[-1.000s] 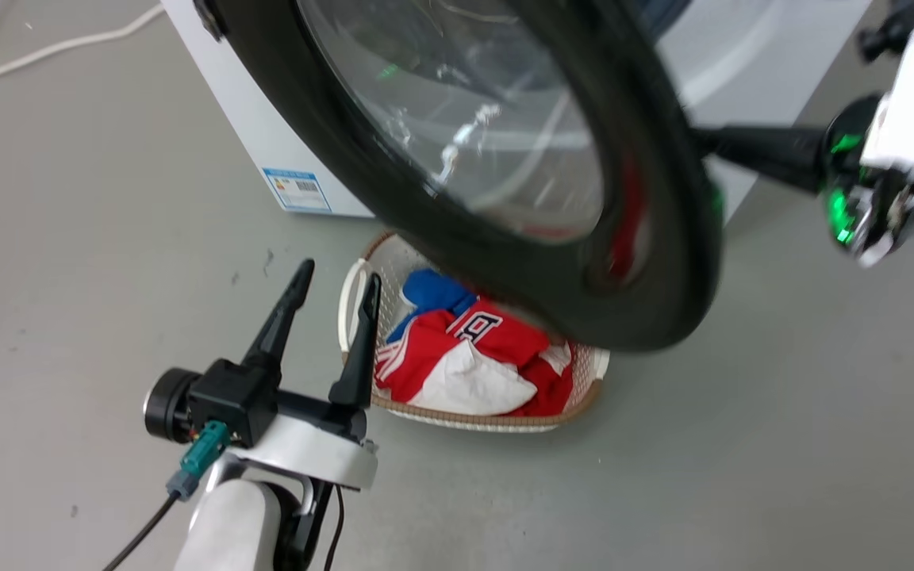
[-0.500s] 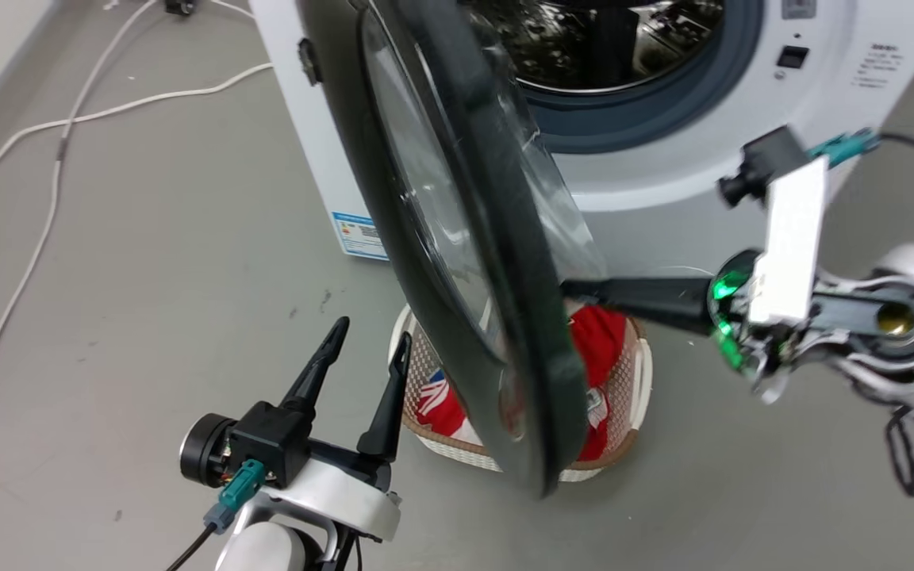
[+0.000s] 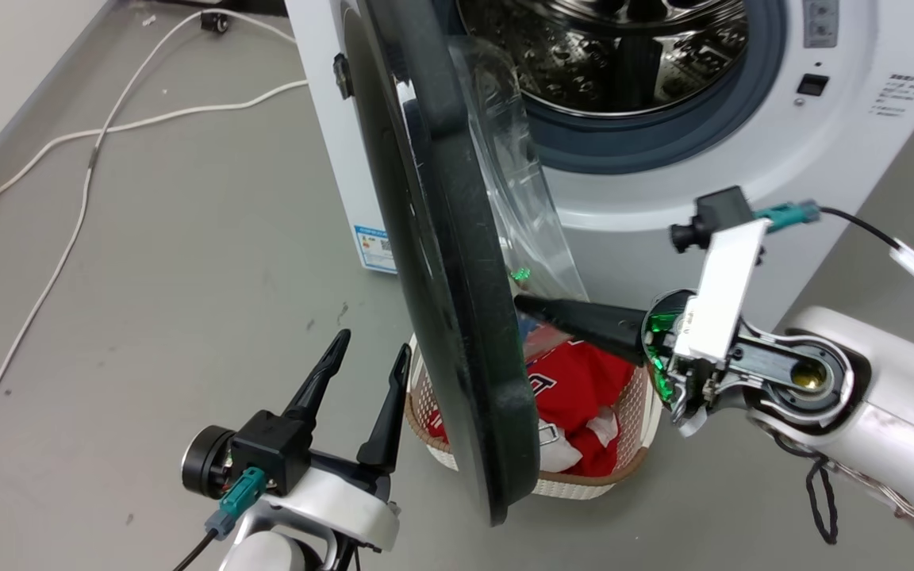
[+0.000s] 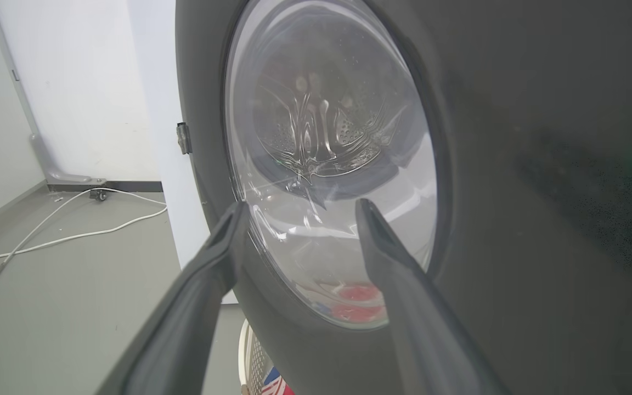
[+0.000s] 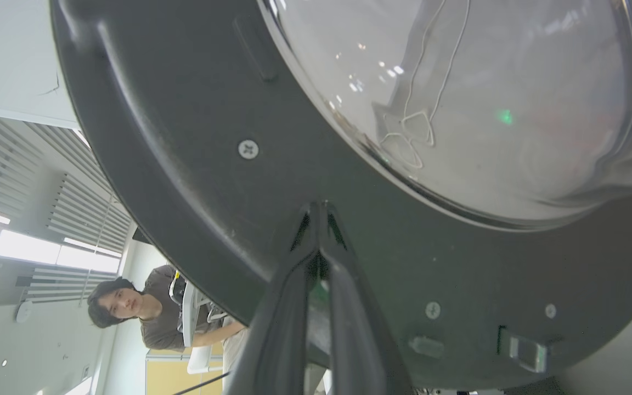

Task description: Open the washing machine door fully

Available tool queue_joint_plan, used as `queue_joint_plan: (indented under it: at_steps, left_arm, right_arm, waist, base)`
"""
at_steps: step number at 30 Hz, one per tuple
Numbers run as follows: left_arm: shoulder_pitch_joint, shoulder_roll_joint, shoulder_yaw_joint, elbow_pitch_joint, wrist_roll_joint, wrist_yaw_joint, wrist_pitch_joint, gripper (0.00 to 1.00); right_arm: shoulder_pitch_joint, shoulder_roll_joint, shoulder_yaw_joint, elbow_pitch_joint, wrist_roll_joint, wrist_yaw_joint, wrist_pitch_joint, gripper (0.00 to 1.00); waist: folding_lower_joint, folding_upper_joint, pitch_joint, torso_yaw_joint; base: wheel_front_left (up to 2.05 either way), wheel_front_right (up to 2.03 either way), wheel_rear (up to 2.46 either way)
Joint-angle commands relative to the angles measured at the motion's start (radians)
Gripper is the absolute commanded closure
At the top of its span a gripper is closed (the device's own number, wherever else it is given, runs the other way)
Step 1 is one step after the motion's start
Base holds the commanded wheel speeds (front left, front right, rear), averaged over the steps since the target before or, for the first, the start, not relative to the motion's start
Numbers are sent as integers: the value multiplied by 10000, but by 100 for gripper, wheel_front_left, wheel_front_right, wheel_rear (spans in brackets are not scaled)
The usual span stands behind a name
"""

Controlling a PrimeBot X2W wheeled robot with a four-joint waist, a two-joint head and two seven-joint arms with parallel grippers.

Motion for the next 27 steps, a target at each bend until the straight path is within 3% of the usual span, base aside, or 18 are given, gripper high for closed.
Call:
queue_joint_plan:
  at_steps: [1, 9, 10, 11, 12, 13, 18, 20, 23, 27]
  left_arm:
    - [105, 48, 62, 36, 19, -22, -24, 0]
    - [503, 385, 264, 121, 83, 15, -24, 0]
    - [565, 442, 287, 142, 83, 22, -24, 0]
    - [609, 496, 318, 151, 77, 24, -24, 0]
    - [672, 556, 351, 161, 71, 28, -24, 0]
    - [740, 601, 376, 167, 56, 37, -24, 0]
    - [978, 756, 486, 199, -36, 81, -24, 0]
    - [1044, 798, 529, 210, -88, 116, -24, 0]
    - [1119, 812, 619, 226, -195, 164, -24, 0]
    - [1222, 849, 771, 248, -313, 244, -24, 0]
  right_arm:
    - [414, -100, -295, -81, -78, 25, -428, 100]
    - [2763, -793, -1881, -898, -734, 27, -2953, 100]
    - [3129, -900, -2121, -1021, -798, 27, -3360, 93]
    - [3483, -1008, -2345, -1109, -870, 27, -3747, 72]
    - [3855, -1144, -2533, -1193, -1012, 27, -4145, 31]
    - [4236, -1251, -2727, -1270, -1068, 27, -4468, 0]
    - [6006, -1580, -3845, -1192, -1617, 27, -5131, 0]
    - [6599, -1504, -4726, -730, -2134, 27, -5153, 0]
    - [7316, -1253, -5887, 380, -4021, 25, -5148, 0]
    - [7608, -613, -7746, 1751, -7568, 25, -5153, 0]
  waist:
    - [1, 0, -139, -123]
    - [1, 0, -704, -802]
    - [1, 0, -752, -894]
    - [1, 0, -816, -989]
    - [1, 0, -885, -1080]
    - [1, 0, -930, -1174]
    - [1, 0, -1158, -1593]
    - [1, 0, -1199, -1745]
    - [1, 0, -1249, -1950]
    - [1, 0, -1297, -2162]
  base:
    - [0, 0, 0]
    - [0, 0, 0]
    - [0, 0, 0]
    - [0, 0, 0]
    - [0, 0, 0]
    - [0, 0, 0]
    - [0, 0, 0]
    - [0, 0, 0]
    - [0, 0, 0]
    - [0, 0, 0]
